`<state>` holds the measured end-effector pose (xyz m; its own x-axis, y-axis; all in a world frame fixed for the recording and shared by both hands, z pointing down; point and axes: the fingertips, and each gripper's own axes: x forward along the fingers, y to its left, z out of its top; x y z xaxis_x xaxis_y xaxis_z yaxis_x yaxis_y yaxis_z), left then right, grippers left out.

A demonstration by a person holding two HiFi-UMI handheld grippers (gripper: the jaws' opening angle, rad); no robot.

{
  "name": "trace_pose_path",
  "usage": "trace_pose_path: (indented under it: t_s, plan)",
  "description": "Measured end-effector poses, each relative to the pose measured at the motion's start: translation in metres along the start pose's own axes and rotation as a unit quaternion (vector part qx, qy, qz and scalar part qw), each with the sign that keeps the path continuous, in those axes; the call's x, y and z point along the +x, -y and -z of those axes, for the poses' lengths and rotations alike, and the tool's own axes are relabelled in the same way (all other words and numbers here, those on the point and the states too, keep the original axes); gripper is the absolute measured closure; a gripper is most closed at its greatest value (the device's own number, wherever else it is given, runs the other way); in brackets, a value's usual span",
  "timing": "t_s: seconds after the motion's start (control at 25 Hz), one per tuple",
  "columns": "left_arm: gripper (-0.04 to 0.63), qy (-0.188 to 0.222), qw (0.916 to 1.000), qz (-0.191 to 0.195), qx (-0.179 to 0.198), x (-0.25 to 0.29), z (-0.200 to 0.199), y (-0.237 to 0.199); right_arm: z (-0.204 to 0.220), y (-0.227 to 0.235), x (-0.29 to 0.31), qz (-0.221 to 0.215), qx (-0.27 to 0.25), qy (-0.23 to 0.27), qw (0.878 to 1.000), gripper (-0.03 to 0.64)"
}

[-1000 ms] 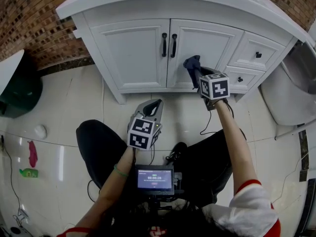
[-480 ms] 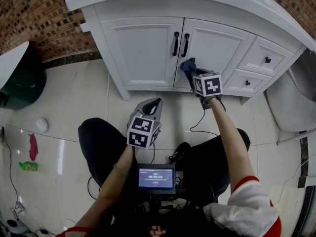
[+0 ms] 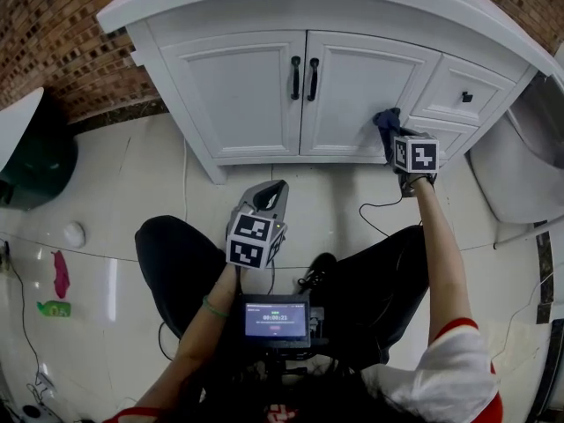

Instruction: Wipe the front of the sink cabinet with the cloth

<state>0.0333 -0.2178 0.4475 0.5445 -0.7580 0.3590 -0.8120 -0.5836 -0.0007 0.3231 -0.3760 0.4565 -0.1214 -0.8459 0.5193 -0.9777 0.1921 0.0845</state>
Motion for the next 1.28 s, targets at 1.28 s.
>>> trace_pose_path:
  t_s: [1.28]
  plan:
    - [0.574, -0.005, 0.9997, -0.014, -0.018, -0.003, 0.011, -0.025, 0.034, -0.199, 0.072, -0.142, -0.036, -0.043, 0.988, 0.557]
